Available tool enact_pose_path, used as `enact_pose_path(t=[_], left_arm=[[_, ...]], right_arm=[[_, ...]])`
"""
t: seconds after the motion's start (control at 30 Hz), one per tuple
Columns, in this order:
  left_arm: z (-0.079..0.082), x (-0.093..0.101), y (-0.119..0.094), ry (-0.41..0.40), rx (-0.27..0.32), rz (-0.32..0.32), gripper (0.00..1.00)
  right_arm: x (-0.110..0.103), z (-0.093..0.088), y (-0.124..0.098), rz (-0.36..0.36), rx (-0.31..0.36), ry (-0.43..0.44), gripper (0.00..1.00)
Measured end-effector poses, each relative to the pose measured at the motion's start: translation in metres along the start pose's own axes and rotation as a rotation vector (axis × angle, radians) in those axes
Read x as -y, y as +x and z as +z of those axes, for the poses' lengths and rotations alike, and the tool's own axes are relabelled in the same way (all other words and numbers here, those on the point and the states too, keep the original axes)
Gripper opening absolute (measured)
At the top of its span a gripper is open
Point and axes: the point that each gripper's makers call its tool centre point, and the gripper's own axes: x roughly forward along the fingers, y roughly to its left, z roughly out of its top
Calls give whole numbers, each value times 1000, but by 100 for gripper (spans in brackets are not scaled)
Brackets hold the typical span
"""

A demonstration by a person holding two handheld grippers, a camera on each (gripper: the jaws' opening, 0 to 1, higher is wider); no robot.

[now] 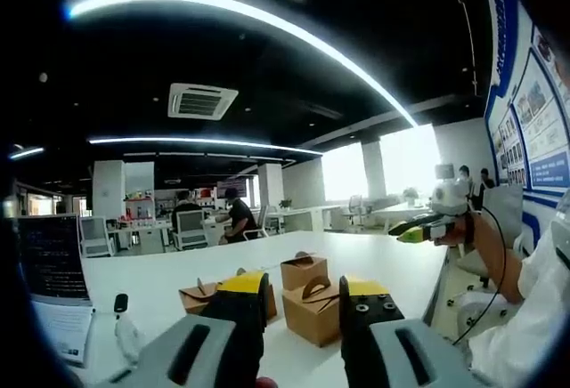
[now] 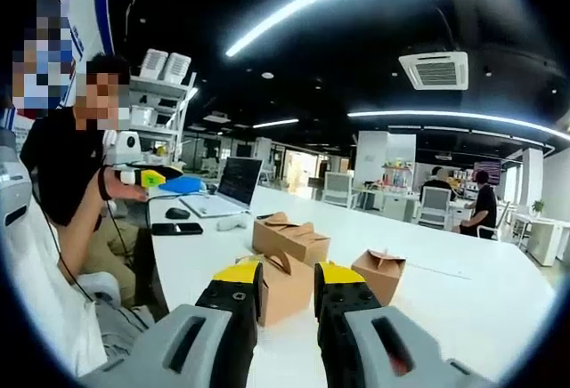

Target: Pick up one paper box from the group, open the paper box, and remove the item inside

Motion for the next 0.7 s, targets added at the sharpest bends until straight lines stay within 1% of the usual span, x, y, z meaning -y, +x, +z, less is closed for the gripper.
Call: enact_pose_path(t=[0.4,0.7], left_arm=[[1,1,0,3,3,0,33],[2,0,-1,7,1,3,33]], right_arm=[[1,3,-3,-1,4,-9,24],[0,2,-3,0,-4,-15,24]])
